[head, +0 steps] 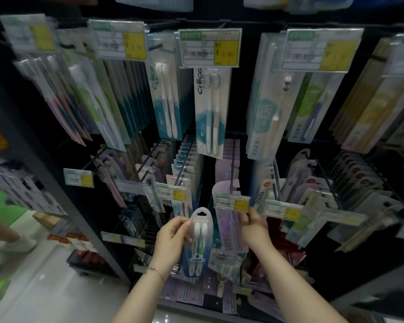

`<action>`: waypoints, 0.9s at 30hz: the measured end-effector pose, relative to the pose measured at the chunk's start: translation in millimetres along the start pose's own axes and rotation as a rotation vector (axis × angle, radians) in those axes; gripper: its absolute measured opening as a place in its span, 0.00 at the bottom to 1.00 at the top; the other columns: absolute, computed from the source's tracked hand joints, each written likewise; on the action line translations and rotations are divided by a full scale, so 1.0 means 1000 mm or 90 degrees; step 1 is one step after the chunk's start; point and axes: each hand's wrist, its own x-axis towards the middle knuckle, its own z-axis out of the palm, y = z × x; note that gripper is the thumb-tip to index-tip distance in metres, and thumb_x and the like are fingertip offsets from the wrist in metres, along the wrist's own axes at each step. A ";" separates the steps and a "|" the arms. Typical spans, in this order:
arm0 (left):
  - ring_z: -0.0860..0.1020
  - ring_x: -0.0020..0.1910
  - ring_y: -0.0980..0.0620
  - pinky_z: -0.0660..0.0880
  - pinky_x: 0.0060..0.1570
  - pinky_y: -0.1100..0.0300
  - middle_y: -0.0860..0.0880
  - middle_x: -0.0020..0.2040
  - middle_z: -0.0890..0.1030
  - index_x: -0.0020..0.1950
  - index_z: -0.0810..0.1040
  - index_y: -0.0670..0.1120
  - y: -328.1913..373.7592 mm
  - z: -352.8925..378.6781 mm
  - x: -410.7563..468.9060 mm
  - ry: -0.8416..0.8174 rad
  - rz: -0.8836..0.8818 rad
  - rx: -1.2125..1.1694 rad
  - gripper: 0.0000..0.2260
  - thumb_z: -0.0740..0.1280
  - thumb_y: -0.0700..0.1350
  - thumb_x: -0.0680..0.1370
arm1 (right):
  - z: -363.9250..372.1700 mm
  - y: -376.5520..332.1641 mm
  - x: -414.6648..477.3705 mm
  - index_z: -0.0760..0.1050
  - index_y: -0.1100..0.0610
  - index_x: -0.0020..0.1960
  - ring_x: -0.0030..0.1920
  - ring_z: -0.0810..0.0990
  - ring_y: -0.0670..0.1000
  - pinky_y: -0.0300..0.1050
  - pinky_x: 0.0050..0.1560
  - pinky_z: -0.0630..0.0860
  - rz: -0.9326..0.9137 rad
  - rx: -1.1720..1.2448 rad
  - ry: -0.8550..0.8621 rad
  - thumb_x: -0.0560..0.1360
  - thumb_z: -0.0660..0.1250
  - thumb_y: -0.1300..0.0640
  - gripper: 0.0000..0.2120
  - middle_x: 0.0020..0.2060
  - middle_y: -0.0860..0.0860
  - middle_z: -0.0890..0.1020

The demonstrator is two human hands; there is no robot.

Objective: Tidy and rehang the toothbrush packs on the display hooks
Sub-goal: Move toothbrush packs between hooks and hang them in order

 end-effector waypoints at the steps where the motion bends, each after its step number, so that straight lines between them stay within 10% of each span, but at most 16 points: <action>1: 0.80 0.33 0.50 0.79 0.44 0.46 0.42 0.34 0.80 0.45 0.82 0.46 0.000 0.001 -0.001 0.000 -0.001 0.002 0.09 0.64 0.41 0.83 | 0.003 -0.002 0.003 0.76 0.57 0.55 0.50 0.78 0.58 0.50 0.51 0.75 0.016 0.005 0.000 0.82 0.57 0.55 0.10 0.49 0.57 0.80; 18: 0.80 0.34 0.51 0.78 0.40 0.53 0.42 0.34 0.80 0.47 0.82 0.48 -0.006 0.005 -0.004 -0.010 -0.020 0.026 0.09 0.64 0.42 0.83 | 0.020 0.005 0.033 0.77 0.58 0.57 0.53 0.80 0.60 0.53 0.56 0.77 0.132 0.027 0.048 0.80 0.62 0.51 0.13 0.52 0.58 0.81; 23: 0.81 0.35 0.50 0.78 0.40 0.59 0.44 0.34 0.81 0.47 0.82 0.48 -0.005 0.014 0.003 -0.018 -0.015 0.027 0.08 0.64 0.43 0.83 | -0.006 0.020 0.011 0.75 0.55 0.45 0.39 0.78 0.53 0.48 0.45 0.75 0.187 0.048 0.125 0.81 0.60 0.48 0.13 0.38 0.51 0.78; 27: 0.81 0.34 0.51 0.78 0.40 0.59 0.47 0.34 0.81 0.47 0.82 0.48 -0.004 0.022 0.005 -0.023 -0.007 0.022 0.08 0.65 0.42 0.82 | -0.025 0.030 0.013 0.77 0.62 0.51 0.49 0.80 0.60 0.50 0.48 0.76 0.136 0.048 0.181 0.79 0.64 0.55 0.10 0.45 0.57 0.82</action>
